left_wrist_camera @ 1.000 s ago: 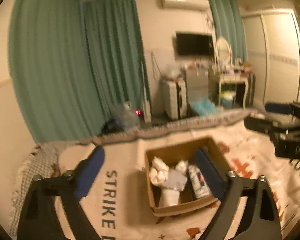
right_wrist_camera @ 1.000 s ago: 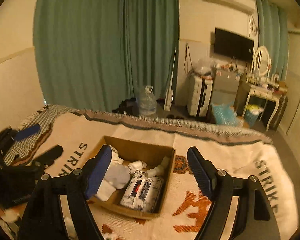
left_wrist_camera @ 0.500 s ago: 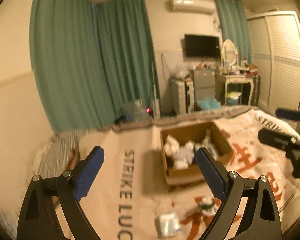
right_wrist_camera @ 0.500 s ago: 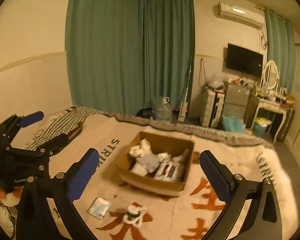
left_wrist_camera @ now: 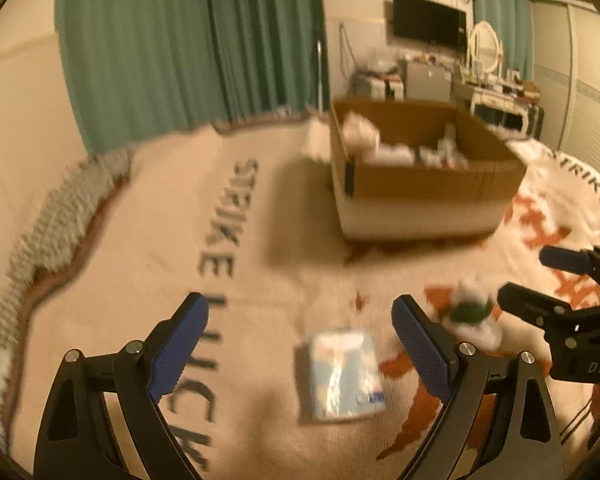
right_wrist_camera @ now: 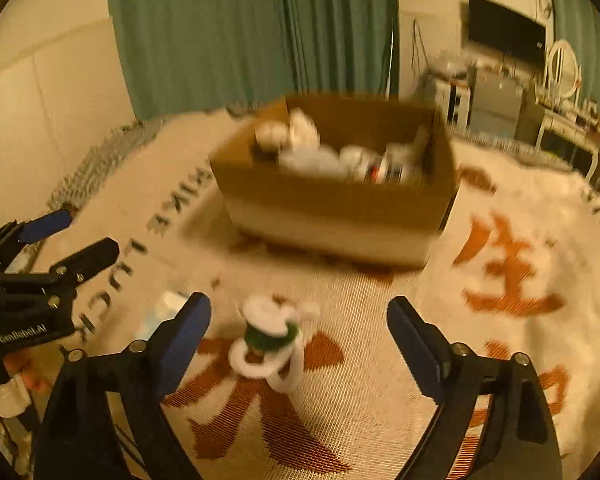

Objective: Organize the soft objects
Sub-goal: 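Grasp the blue tissue pack with the left tool while the right tool grasps the pipe-cleaner figure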

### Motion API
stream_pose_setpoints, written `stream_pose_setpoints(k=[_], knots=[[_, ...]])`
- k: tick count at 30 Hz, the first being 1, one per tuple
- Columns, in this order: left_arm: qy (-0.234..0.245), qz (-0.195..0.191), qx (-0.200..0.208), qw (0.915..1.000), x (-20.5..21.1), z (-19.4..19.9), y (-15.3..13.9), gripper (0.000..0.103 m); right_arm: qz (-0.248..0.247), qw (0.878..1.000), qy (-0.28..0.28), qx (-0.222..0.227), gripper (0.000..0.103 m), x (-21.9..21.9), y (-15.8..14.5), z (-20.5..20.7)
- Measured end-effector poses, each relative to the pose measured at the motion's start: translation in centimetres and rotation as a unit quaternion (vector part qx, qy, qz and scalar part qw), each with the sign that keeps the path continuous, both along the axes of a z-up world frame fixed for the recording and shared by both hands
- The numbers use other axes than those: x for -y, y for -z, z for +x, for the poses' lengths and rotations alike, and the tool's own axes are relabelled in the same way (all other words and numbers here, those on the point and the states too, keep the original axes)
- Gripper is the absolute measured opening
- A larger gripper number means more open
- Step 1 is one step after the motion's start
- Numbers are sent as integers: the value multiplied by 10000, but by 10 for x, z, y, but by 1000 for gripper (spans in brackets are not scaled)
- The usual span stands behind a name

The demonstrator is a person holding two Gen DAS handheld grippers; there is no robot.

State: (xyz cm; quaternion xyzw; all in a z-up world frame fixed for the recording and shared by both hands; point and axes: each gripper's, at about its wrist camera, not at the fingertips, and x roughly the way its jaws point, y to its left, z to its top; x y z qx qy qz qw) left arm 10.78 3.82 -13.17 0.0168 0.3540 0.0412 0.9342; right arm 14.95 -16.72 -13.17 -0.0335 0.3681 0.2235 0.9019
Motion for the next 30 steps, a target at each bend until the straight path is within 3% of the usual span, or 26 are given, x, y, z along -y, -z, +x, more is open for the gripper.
stream_pose_setpoints(k=[3, 9, 12, 17, 18, 21, 30], knots=[[111, -256, -254, 9993, 0, -2, 24, 94, -9, 9997, -141, -179, 83, -6, 24, 6], [432, 53, -715, 9965, 15, -3, 65, 93, -18, 9982, -176, -578, 73, -15, 62, 21], [528, -72, -671, 9963, 15, 0, 75, 92, -31, 9980, -149, -620, 66, -16, 74, 20], [665, -304, -638, 9953, 13, 0, 77, 83, -204, 9987, -83, -467, 38, -19, 75, 17], [702, -355, -640, 9948, 12, 1, 77, 73, -217, 9988, -69, -444, 35, -20, 74, 16], [851, -448, -596, 9936, 14, -3, 75, 56, -199, 9987, -22, -466, 30, -18, 72, 14], [779, -421, -572, 9944, 13, -15, 62, 54, -75, 9986, 19, -520, 25, -12, 60, -6]])
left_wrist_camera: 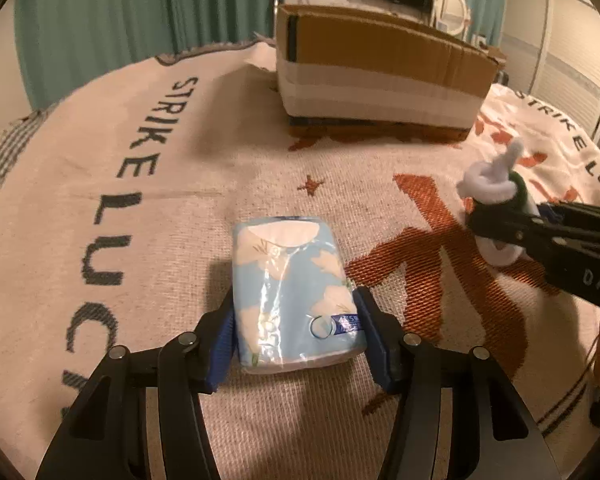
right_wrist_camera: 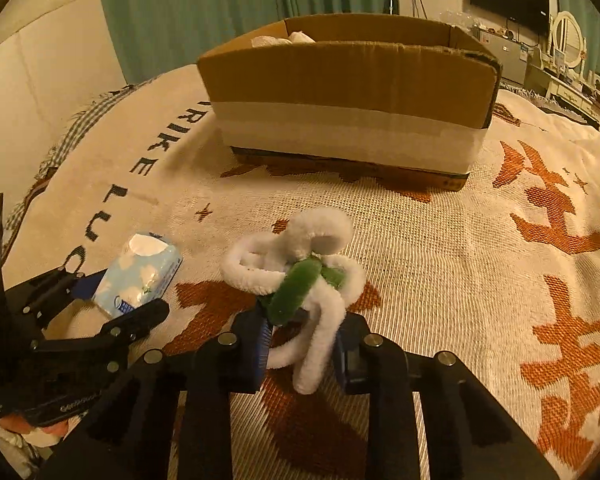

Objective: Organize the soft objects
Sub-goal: 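Grasp the blue tissue pack with the left tool while the right tool grasps the pipe-cleaner figure, then carry the tissue pack and pipe-cleaner figure into the cardboard box and release both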

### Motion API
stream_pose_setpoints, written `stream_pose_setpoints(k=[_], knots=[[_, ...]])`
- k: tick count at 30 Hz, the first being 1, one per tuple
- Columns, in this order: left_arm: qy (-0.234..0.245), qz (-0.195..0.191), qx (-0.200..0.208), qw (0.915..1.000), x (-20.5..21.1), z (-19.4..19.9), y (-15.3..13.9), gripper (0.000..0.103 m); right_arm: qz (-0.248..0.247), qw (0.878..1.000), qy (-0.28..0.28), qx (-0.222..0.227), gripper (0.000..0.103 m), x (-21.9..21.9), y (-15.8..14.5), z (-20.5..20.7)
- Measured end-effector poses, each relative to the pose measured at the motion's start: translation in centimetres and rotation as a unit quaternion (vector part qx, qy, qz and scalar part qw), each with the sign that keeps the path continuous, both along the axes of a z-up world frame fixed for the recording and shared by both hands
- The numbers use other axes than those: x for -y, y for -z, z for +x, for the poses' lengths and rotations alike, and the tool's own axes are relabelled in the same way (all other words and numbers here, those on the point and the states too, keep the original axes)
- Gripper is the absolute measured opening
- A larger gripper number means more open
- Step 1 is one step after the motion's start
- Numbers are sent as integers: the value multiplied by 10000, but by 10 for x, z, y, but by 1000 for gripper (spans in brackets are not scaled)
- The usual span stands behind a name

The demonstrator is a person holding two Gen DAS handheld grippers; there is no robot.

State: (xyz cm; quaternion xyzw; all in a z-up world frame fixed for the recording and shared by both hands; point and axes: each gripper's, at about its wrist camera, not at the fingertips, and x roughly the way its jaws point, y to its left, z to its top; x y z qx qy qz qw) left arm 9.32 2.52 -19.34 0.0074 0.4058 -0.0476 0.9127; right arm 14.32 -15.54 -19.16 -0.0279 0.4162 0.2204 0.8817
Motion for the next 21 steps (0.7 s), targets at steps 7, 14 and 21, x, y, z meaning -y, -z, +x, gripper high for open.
stream_pose_setpoints(k=[7, 14, 21], knots=[[27, 51, 253, 9997, 6, -11, -30, 54, 96, 9998, -5, 162, 25, 10, -23, -23], [56, 325, 581, 9978, 22, -14, -70, 54, 225, 9985, -26, 489, 25, 25, -62, -31], [12, 349, 961, 9948, 40, -1, -104, 54, 244, 9958, 4, 881, 25, 44, -108, -24]])
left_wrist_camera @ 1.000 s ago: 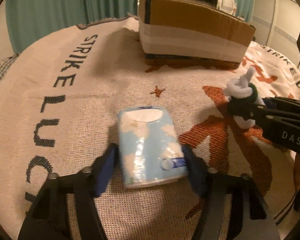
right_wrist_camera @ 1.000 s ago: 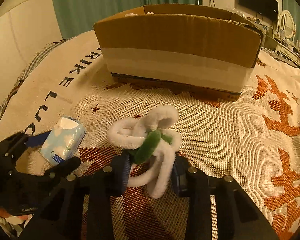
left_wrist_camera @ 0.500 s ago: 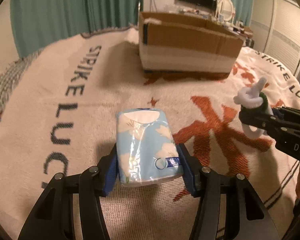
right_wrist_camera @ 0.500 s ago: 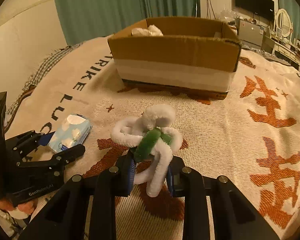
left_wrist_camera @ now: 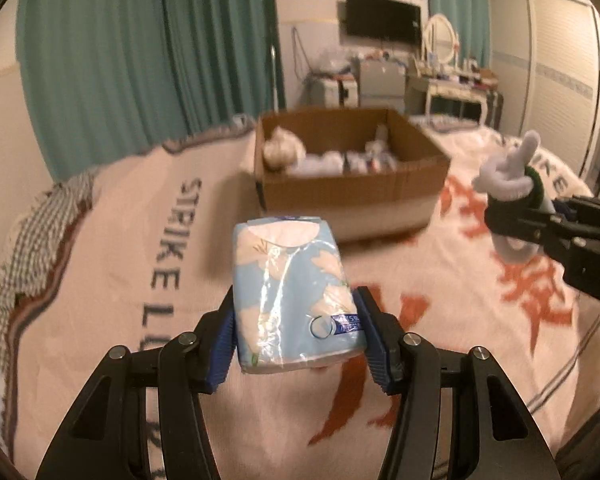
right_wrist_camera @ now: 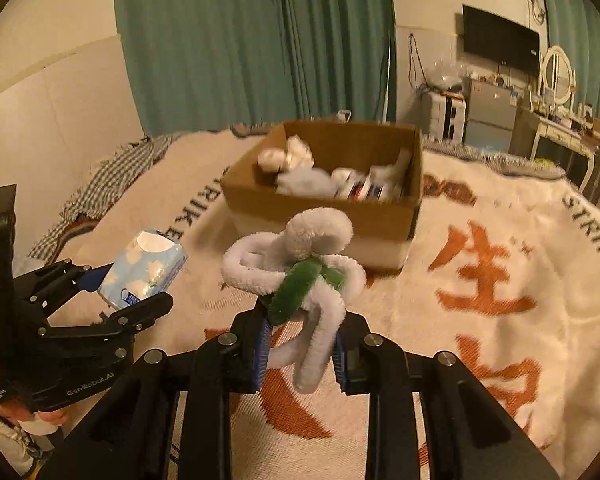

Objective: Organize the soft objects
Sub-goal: 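Carry the tissue pack and pipe-cleaner figure into the cardboard box and release both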

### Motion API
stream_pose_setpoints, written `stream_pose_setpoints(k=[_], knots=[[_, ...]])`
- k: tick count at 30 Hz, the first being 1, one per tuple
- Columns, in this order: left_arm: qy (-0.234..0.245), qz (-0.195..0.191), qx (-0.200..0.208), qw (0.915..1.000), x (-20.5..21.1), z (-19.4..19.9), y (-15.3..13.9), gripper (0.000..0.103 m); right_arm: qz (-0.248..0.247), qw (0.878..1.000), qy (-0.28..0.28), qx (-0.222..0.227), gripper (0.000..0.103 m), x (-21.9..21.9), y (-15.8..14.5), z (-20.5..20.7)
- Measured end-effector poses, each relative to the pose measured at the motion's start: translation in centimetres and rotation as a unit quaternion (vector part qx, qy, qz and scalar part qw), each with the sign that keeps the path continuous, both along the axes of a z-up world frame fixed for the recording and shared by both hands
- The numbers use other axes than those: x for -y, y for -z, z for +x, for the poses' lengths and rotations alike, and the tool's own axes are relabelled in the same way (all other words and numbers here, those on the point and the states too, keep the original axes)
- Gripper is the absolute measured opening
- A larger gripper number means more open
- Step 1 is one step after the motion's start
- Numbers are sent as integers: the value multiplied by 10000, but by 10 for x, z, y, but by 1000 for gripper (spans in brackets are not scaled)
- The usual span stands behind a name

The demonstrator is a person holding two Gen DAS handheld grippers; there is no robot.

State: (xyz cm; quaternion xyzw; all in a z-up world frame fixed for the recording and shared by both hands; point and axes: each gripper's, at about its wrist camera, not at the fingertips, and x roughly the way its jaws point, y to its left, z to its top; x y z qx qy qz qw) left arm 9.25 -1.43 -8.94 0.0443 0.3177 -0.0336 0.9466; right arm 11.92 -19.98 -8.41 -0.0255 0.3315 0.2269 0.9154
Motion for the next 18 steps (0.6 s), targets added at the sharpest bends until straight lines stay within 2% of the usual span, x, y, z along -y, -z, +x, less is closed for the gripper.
stream_pose_setpoints(k=[5, 10, 18], knots=[[93, -43, 263, 9996, 13, 16, -26, 54, -41, 9996, -31, 287, 25, 8, -27, 13], [179, 92, 603, 9980, 24, 40, -51, 54, -33, 9983, -46, 576, 25, 13, -56, 31], [391, 289, 880, 9949, 39, 90, -68, 54, -19, 9962, -68, 863, 25, 15, -81, 77]])
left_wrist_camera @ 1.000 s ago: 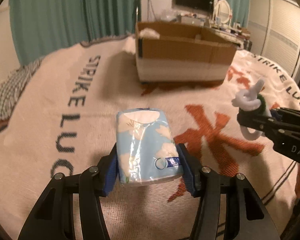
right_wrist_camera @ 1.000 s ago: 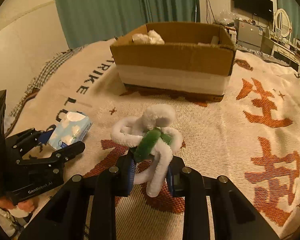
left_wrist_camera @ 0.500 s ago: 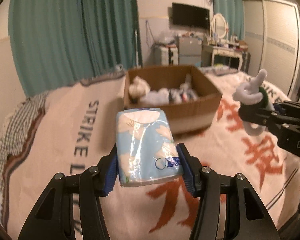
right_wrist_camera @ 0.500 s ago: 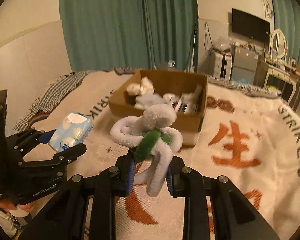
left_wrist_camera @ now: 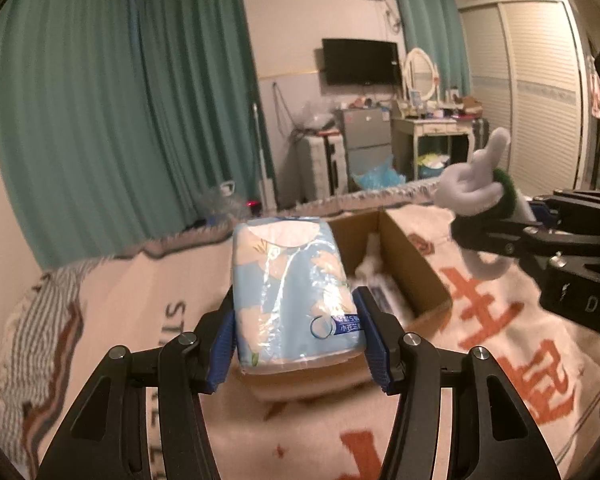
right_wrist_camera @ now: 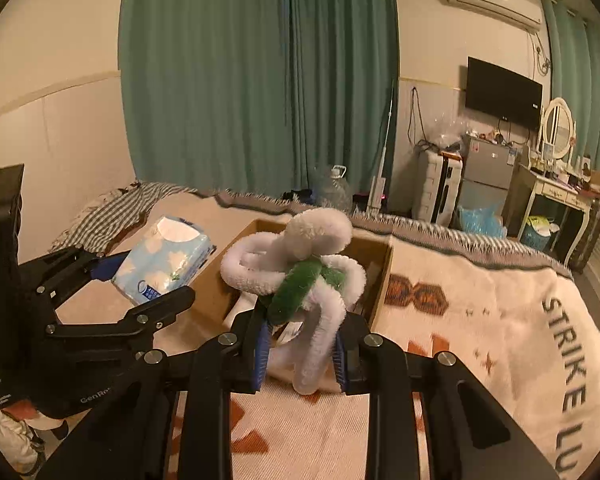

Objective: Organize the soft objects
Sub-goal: 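Carry the tissue pack and pipe-cleaner figure into the cardboard box and release both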

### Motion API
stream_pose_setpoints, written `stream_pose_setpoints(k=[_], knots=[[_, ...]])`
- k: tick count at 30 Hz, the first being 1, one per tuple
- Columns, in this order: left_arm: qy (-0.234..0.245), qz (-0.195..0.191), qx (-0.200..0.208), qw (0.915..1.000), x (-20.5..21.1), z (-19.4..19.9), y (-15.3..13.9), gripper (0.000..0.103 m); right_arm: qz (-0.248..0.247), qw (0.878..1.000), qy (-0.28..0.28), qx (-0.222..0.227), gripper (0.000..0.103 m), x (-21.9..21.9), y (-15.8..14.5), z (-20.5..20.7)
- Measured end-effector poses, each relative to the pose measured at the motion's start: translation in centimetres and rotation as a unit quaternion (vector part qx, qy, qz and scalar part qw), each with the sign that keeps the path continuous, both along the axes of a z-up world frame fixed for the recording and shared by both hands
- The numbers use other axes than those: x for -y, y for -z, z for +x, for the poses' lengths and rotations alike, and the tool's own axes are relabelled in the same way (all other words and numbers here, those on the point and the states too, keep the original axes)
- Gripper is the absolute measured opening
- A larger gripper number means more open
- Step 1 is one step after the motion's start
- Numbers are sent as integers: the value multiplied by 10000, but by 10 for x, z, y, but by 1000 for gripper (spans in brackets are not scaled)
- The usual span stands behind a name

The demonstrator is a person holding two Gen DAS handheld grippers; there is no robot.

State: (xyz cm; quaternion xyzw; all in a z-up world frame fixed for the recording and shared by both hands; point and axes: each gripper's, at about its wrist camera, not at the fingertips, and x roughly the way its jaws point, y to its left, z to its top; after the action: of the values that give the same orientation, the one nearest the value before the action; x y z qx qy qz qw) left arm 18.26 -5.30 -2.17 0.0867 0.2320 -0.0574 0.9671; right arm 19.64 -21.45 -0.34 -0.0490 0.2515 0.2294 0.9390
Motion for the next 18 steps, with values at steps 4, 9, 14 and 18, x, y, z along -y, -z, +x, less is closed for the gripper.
stream_pose_setpoints(k=[4, 9, 14, 18], knots=[[-33, 122, -204, 9997, 6, 29, 5, 54, 23, 10000, 52, 25, 25, -2, -1, 27], [-44, 164, -359, 9992, 9, 67, 20, 54, 97, 9999, 128, -58, 25, -3, 6, 63], [-167, 267, -586, 9978, 9, 97, 34, 54, 255, 9988, 76, -421, 25, -10, 17, 103], [-249, 154, -787, 9965, 0, 111, 42, 54, 301, 9972, 41, -686, 25, -18, 29, 131]])
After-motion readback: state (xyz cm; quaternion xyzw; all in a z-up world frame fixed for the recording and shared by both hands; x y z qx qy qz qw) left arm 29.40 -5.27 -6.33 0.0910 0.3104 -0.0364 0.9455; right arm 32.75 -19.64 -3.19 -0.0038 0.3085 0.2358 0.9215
